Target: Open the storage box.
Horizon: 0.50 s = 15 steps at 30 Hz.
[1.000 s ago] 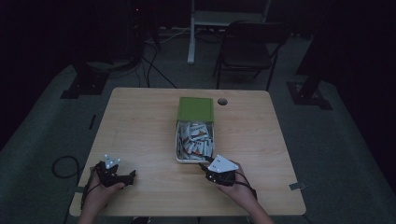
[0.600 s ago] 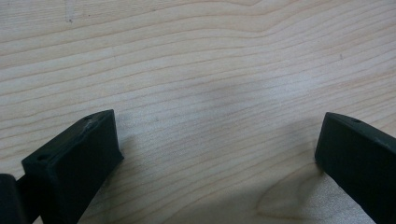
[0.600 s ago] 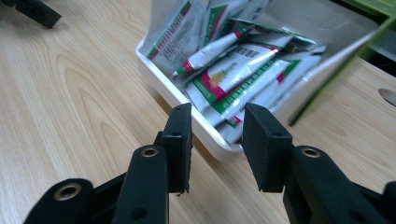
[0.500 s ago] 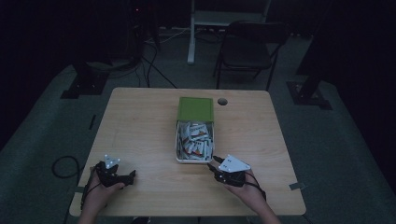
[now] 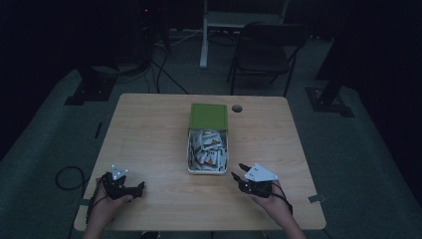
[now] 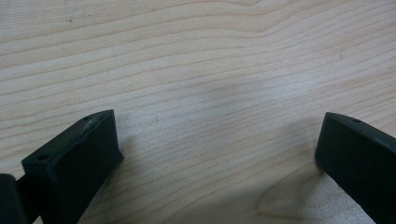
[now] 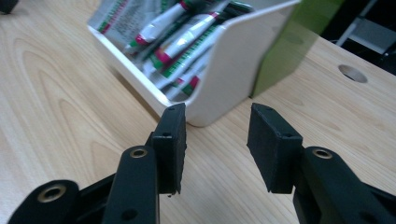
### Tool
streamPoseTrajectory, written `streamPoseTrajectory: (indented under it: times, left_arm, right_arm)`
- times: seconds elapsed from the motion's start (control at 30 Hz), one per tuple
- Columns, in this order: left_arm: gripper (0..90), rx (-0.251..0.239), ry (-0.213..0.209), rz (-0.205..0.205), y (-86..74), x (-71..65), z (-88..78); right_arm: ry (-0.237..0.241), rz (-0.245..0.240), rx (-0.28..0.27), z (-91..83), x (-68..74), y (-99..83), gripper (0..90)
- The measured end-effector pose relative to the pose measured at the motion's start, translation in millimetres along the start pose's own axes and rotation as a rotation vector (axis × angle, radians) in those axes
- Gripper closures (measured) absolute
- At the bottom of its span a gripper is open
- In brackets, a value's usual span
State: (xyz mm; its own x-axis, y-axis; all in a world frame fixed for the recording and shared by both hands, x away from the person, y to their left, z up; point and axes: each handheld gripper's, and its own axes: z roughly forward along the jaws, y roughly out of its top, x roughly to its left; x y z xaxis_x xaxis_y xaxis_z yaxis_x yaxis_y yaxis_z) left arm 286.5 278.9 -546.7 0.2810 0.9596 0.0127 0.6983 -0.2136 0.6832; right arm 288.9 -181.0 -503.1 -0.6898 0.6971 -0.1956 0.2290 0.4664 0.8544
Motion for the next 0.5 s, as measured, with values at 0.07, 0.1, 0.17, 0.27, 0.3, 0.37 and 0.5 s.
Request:
streamPoseTrajectory:
  times: [0.07,0.1,0.17,0.27,0.3,0.37,0.5]
  left_arm:
    - [0.1,0.0,0.0,0.0,0.0,0.0,0.0]
    - [0.1,0.0,0.0,0.0,0.0,0.0,0.0]
    - [0.1,0.0,0.0,0.0,0.0,0.0,0.0]
    - [0.1,0.0,0.0,0.0,0.0,0.0,0.0]
    - [0.1,0.0,0.0,0.0,0.0,0.0,0.0]
    - [0.1,0.0,0.0,-0.001,0.0,-0.1,0.0]
    - [0.1,0.0,0.0,-0.001,0.0,-0.1,0.0]
  right_arm:
    - [-0.008,0.009,0.005,-1.2,-3.4,-2.6,56.1]
    - [-0.013,0.011,0.005,-1.9,-5.2,-4.0,56.1]
    - [-0.018,0.021,0.011,-3.8,-8.9,-6.8,56.1]
    - [-0.032,0.032,0.015,-7.0,-16.3,-11.9,56.0]
    - [-0.036,0.036,0.017,-8.0,-18.0,-13.2,55.9]
    - [-0.046,0.039,0.02,-10.3,-22.7,-16.6,55.4]
    - [-0.062,0.037,0.032,-14.1,-31.0,-23.9,50.8]
